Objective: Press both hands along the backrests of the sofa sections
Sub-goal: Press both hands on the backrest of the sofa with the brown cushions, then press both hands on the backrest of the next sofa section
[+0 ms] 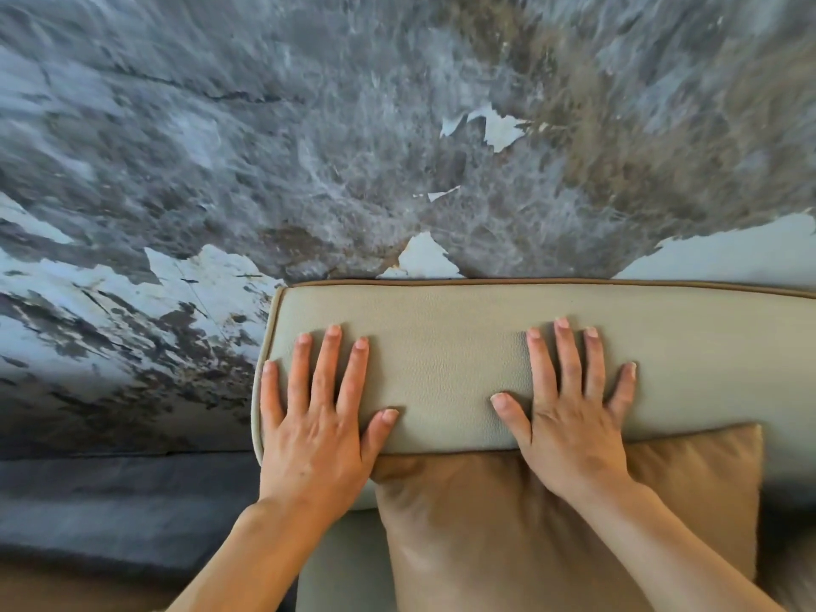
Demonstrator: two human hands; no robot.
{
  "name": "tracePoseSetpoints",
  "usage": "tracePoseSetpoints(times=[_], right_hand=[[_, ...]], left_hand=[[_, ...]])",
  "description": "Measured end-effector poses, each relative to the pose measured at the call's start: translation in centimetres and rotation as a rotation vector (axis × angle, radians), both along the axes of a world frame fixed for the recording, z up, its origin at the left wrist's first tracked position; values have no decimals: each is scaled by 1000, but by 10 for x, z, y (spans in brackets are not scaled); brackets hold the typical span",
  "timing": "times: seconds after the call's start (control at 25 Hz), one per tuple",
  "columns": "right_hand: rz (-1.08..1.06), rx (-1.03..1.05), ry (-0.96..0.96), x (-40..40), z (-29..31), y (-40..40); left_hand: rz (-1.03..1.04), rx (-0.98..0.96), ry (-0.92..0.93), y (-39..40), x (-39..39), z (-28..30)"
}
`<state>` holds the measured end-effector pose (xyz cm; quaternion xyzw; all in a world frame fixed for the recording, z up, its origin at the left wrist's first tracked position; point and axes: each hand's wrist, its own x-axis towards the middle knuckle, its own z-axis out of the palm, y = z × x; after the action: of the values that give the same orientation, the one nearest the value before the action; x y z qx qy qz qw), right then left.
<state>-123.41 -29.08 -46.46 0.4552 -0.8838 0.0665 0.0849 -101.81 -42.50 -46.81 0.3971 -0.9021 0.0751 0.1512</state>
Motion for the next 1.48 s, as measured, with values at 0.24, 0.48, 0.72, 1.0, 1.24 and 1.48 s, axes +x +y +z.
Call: tracePoseSetpoints(times=[0.24,0.48,0.72,1.0,1.24,1.48], right_hand=[[-37,39,-9,40,41,23],[-40,-109,65,144,147,70],[-18,-264,143,247,279,129],[92,-361,153,382,410,253],[207,-446,146,490,455,329],[272,-470,121,563,469,329]], left_hand=[[6,22,-52,21,39,46],[-121,-81,56,51,113,140],[-85,-96,175,101,217,270],[94,-170,256,241,396,392],[148,-260,295,331,507,439],[212,-296,240,354,584,466]])
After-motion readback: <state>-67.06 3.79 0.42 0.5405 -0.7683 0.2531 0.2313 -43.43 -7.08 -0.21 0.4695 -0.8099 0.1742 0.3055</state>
